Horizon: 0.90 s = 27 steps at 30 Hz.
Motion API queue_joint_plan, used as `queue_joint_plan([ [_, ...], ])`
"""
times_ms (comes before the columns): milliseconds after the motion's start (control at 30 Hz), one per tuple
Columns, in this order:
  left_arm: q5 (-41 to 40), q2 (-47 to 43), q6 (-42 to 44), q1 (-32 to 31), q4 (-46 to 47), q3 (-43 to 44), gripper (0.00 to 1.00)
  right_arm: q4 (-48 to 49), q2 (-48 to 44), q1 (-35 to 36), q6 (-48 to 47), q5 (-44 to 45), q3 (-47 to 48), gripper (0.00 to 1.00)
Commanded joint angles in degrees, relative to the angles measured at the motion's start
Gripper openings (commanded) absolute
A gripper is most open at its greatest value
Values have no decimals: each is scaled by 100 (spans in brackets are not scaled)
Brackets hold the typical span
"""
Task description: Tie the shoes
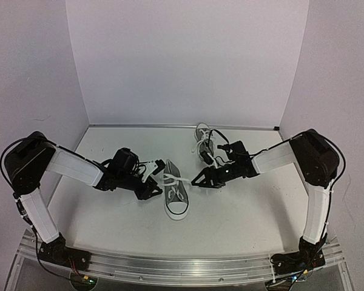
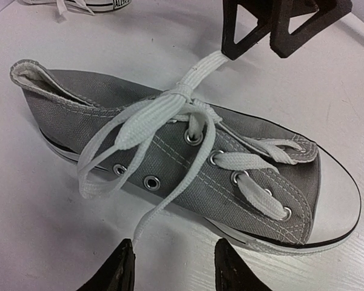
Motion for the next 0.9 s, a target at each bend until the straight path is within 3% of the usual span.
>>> queue_joint_plan([
  [0,192,193,171,13,-95,398,39,99,-256,-12,-8,-176,-195,61],
  [200,582,105,262,-11,-281,633,9,123,-273,-9,-73,-198,-378,58],
  [333,905,-2,351,-210,-453,754,0,121,-390,-15,-70,-121,-384,58],
  [600,906,209,331,-576,-490,1158,2,125,-560,-176,58,16,-331,59],
  [733,111,11,207,-395,-557,980,26,120,-534,-196,110,-44,-346,59],
  [867,86,-59,313,95,-1055,907,36,125,-515,-189,103,-151,-416,59],
])
